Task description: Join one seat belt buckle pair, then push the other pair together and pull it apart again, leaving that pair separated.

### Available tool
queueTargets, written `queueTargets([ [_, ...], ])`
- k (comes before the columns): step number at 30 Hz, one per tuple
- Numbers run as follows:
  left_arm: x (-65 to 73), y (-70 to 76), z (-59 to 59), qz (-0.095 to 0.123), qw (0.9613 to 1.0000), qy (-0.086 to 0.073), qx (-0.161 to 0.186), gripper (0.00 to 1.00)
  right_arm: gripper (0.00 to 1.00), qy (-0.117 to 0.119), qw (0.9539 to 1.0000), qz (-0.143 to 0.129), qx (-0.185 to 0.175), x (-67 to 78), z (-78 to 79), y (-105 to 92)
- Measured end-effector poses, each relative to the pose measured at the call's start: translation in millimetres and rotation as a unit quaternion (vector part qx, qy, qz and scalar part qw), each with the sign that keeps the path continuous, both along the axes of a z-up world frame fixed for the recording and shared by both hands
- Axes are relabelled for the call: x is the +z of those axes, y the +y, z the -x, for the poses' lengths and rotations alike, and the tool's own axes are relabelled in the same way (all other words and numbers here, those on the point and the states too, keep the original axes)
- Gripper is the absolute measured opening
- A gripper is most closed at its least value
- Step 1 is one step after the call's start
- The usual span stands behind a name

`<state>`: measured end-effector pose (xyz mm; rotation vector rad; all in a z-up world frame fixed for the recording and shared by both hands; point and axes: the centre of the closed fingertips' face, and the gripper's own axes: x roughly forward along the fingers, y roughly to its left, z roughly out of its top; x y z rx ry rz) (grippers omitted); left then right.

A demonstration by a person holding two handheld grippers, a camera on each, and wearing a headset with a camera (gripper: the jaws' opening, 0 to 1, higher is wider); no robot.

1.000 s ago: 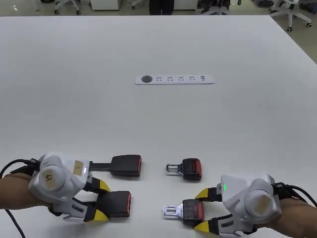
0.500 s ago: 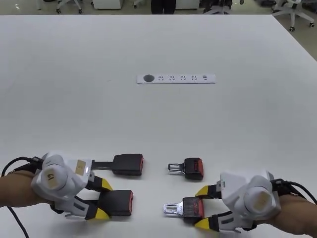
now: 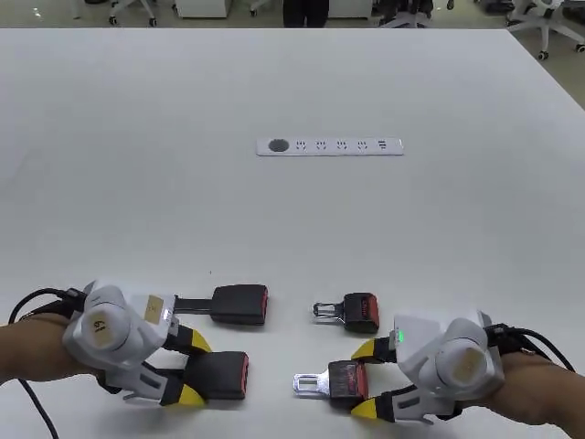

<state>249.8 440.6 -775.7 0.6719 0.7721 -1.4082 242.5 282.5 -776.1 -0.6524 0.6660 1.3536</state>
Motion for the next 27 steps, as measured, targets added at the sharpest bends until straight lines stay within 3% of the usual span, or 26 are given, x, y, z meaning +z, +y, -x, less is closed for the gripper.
queueTargets([
  [27,-0.4,0.7,-0.3,-0.006,1.0,0.003,-0.004,0.33,0.31,0.013,0.9998,-0.003,0.013,-3.0,-4.8,38.0],
])
